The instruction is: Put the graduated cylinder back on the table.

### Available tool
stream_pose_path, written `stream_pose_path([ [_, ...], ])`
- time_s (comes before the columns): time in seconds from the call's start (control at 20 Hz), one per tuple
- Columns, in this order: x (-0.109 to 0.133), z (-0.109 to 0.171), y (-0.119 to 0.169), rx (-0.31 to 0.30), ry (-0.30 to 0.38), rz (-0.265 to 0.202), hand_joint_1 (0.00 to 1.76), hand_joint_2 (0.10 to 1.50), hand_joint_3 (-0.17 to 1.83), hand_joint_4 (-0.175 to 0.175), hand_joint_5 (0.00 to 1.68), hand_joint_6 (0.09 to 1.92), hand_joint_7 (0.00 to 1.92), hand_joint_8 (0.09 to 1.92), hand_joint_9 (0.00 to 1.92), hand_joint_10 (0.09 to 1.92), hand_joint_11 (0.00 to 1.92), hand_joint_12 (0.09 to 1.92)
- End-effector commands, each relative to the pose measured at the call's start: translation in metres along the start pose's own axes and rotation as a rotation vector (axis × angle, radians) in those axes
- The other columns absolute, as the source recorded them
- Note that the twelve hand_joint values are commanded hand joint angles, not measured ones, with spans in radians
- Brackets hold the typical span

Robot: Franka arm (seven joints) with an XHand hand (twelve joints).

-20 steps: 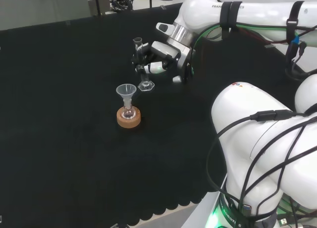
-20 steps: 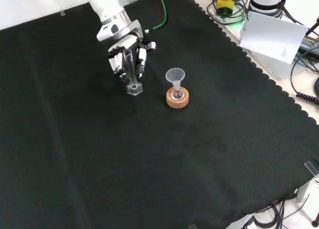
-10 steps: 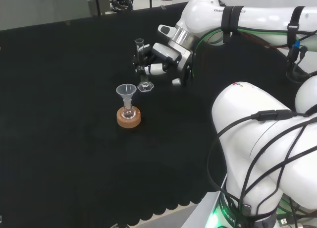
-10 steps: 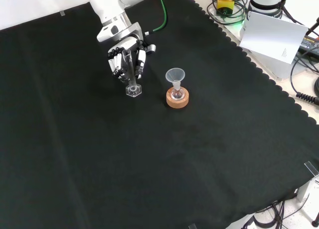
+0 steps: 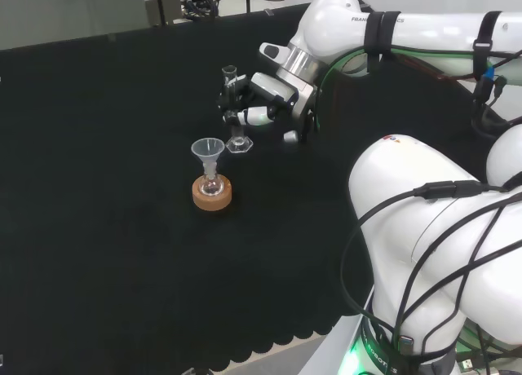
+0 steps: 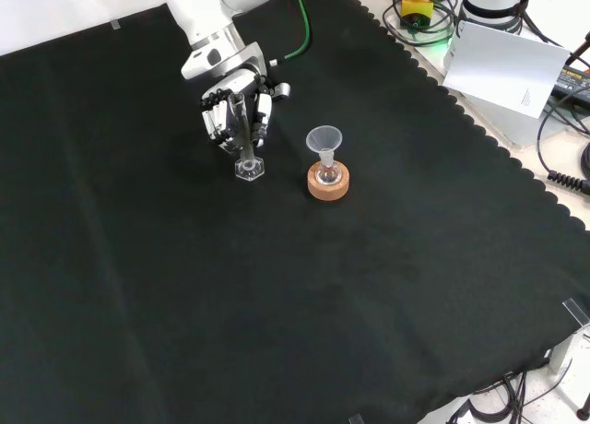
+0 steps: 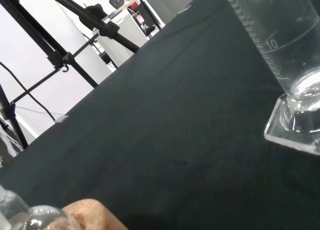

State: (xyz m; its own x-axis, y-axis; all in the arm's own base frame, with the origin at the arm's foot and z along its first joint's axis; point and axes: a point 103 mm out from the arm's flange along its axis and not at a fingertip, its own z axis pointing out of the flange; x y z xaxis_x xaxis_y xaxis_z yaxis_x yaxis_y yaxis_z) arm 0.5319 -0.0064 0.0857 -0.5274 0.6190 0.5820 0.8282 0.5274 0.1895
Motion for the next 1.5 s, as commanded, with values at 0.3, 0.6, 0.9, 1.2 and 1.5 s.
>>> stream_pose_path([
  [0.3,0.000,0.004,-0.005,0.019,0.004,0.006,1.10,1.11,0.00,-0.025,1.00,0.97,0.86,0.61,1.24,0.09,0.96,0.97],
  [0.6,-0.001,0.002,-0.007,0.025,0.021,0.012,1.08,1.07,-0.03,0.009,0.92,0.79,0.75,0.62,1.15,0.09,0.81,1.07],
  [0.9,-0.002,-0.010,-0.008,0.038,0.018,0.044,1.05,1.06,-0.10,-0.001,0.91,0.58,0.71,0.61,1.08,0.09,0.68,1.15],
  [1.2,-0.005,-0.023,-0.001,0.083,0.011,0.091,1.00,1.08,-0.17,-0.007,0.81,0.60,0.64,0.61,0.99,0.09,0.55,1.23],
  [1.5,-0.003,-0.030,0.006,0.096,0.006,0.108,0.95,1.05,-0.17,-0.038,0.60,0.62,0.53,0.62,0.90,0.09,0.43,1.28],
])
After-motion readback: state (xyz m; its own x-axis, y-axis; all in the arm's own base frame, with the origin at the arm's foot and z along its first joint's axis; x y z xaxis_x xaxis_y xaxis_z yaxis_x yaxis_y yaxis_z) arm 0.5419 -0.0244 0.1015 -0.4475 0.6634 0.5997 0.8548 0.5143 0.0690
